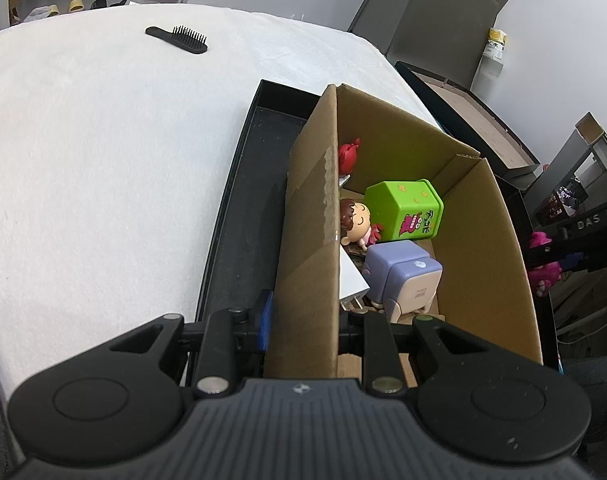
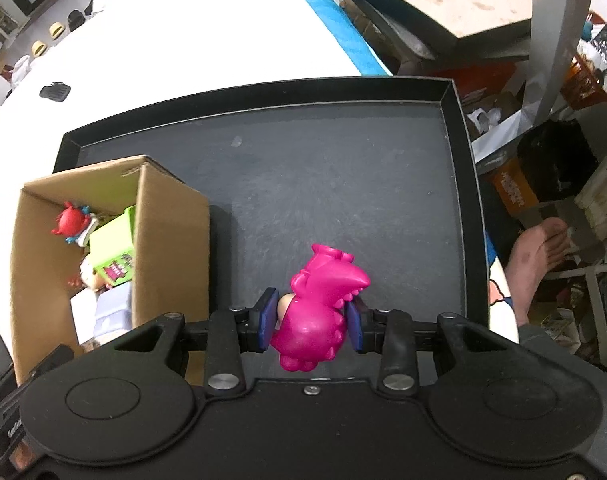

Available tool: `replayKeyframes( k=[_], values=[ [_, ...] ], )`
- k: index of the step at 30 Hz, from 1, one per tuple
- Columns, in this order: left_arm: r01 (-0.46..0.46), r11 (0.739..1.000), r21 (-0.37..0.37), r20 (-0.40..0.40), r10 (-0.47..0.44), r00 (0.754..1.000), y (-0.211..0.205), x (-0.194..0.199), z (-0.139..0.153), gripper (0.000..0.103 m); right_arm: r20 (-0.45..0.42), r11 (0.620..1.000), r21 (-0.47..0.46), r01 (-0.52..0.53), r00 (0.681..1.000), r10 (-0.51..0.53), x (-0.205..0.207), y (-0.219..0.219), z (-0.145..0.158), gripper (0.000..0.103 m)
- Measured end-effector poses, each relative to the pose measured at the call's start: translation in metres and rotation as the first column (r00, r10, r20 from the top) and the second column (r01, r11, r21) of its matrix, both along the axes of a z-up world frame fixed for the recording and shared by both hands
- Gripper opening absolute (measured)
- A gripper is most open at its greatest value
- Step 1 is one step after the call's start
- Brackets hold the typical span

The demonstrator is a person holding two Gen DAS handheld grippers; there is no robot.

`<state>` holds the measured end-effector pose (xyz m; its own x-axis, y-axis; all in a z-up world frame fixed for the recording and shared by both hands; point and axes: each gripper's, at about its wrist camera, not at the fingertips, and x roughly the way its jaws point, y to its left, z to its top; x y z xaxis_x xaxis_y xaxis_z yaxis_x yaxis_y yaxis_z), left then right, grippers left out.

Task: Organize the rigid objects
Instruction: 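Lift the pink dinosaur and carry it over the box with the right gripper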

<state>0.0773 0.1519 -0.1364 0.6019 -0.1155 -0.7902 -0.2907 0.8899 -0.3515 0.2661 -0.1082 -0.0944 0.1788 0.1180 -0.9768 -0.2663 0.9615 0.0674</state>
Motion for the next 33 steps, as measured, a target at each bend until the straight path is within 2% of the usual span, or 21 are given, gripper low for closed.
replayKeyframes(
  k=[21, 33],
  values=[
    [0.0, 1.0, 0.0, 0.0, 0.0, 1.0, 0.0, 0.0, 0.0, 0.024, 0.093, 0.997, 0.006, -0.075, 0.993, 0.074, -0.029, 0.027, 0.057, 0.035],
    [0.004, 1.0, -0.001, -0.001, -0.004, 1.0, -0.001, 0.0, 0.001, 0.024, 0.115, 0.985, -0.057, -0.161, 0.979, 0.167, -0.045, 0.064, 0.072, 0.036]
  ],
)
